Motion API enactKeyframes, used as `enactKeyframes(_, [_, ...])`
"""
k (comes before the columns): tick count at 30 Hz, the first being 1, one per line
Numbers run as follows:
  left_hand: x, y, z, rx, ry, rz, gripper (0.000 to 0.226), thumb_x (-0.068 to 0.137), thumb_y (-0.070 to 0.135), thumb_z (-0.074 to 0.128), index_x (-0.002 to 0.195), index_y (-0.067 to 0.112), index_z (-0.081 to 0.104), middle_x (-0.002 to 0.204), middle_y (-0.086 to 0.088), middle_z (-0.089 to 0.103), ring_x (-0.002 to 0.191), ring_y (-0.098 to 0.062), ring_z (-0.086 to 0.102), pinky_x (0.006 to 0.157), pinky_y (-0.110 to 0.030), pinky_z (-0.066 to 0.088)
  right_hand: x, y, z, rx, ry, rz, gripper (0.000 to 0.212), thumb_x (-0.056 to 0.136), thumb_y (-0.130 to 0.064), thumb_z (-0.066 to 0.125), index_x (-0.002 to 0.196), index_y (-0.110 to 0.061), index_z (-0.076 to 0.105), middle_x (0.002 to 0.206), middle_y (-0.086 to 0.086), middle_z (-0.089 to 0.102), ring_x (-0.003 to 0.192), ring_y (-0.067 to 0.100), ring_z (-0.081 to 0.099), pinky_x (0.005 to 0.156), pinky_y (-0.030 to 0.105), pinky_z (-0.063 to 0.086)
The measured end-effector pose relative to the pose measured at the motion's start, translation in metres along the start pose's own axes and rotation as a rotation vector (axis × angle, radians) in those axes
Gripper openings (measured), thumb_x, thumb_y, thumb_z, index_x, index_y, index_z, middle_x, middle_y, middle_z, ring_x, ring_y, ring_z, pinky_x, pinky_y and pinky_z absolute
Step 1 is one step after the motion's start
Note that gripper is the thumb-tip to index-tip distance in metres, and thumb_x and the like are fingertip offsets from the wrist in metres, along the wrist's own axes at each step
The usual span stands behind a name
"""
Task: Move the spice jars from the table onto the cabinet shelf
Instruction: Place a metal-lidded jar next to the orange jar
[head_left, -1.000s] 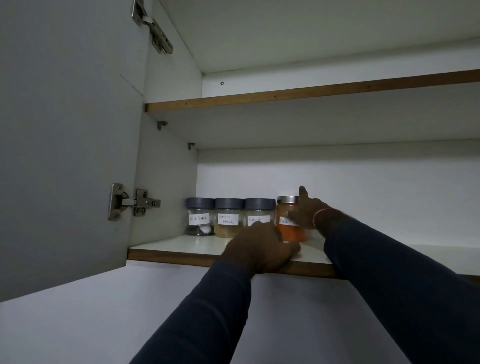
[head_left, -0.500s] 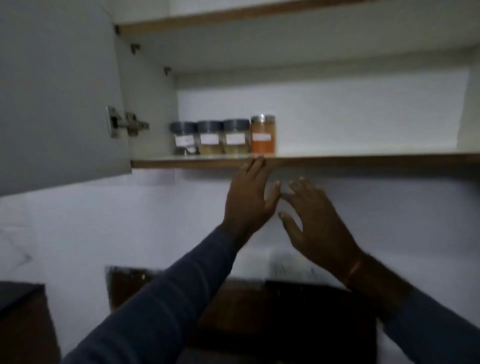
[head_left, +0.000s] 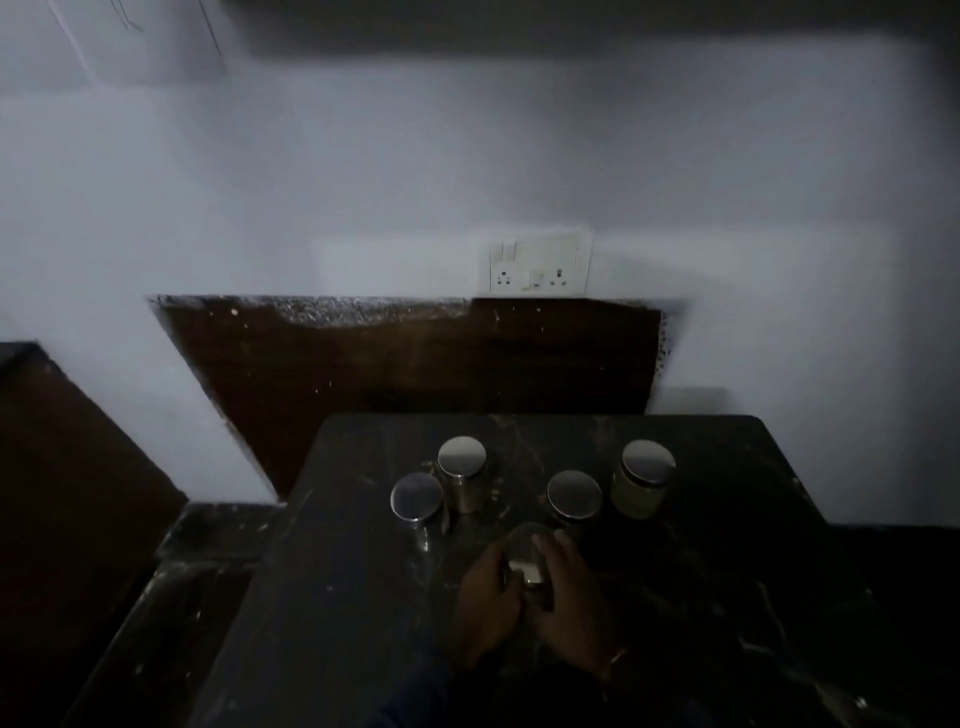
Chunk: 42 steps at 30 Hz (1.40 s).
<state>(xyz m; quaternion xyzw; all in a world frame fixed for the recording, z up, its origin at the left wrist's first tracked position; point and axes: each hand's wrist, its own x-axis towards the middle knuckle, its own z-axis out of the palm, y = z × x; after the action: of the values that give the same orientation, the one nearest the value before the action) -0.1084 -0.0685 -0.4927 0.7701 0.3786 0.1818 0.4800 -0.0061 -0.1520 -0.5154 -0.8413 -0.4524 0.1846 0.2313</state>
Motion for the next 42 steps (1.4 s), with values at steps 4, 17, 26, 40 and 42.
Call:
enactKeyframes(4, [-0.004, 0.000, 0.001, -0.183, -0.021, -0.130, 0.029, 0.094, 0.009, 0.054, 0.117, 0.027, 0.059, 0.110, 0.010, 0.068, 0.103, 0.000, 0.063, 0.087, -0.017, 0.050, 0.004, 0.000, 0.013, 0.027, -0.006, 0.013, 0.076, 0.091, -0.028, 0.060, 0.154, -0.023, 0.018, 0.163, 0.006, 0.004, 0.150, 0.021, 0.011, 0.119, 0.027, 0.019])
enactKeyframes(17, [0.014, -0.001, -0.038, -0.699, -0.036, -0.502, 0.038, 0.101, 0.036, 0.037, 0.115, 0.012, 0.064, 0.107, -0.015, 0.069, 0.091, -0.026, 0.068, 0.072, -0.034, 0.056, 0.039, 0.000, -0.035, 1.263, -0.019, 0.230, 0.053, 0.086, -0.020, 0.065, 0.135, -0.017, 0.045, 0.130, 0.014, 0.057, 0.110, 0.031, 0.062, 0.095, 0.050, 0.051])
enactKeyframes(26, [0.025, -0.002, -0.023, -0.886, -0.193, -0.378, 0.050, 0.083, 0.040, 0.062, 0.127, 0.018, 0.055, 0.120, -0.014, 0.067, 0.107, -0.031, 0.067, 0.084, -0.039, 0.056, 0.060, -0.009, -0.032, 1.442, -0.056, 0.169, 0.042, 0.089, -0.030, 0.056, 0.130, -0.018, 0.054, 0.123, 0.015, 0.064, 0.103, 0.030, 0.067, 0.081, 0.045, 0.057])
enactKeyframes(40, [0.041, -0.002, -0.029, -0.706, -0.260, -0.266, 0.046, 0.090, 0.025, 0.060, 0.134, 0.024, 0.047, 0.127, -0.011, 0.063, 0.112, -0.031, 0.063, 0.092, -0.047, 0.052, 0.066, -0.021, -0.050, 1.296, -0.056, 0.176, 0.043, 0.094, -0.024, 0.056, 0.135, -0.028, 0.046, 0.126, 0.009, 0.059, 0.104, 0.028, 0.066, 0.074, 0.042, 0.060])
enactKeyframes(42, [0.051, 0.010, -0.041, -0.667, -0.278, -0.210, 0.045, 0.090, 0.024, 0.062, 0.133, 0.022, 0.049, 0.126, -0.011, 0.063, 0.112, -0.032, 0.064, 0.093, -0.048, 0.052, 0.075, -0.033, -0.067, 1.223, -0.028, 0.147, 0.042, 0.092, -0.028, 0.060, 0.132, -0.032, 0.048, 0.127, 0.007, 0.059, 0.107, 0.029, 0.065, 0.082, 0.050, 0.059])
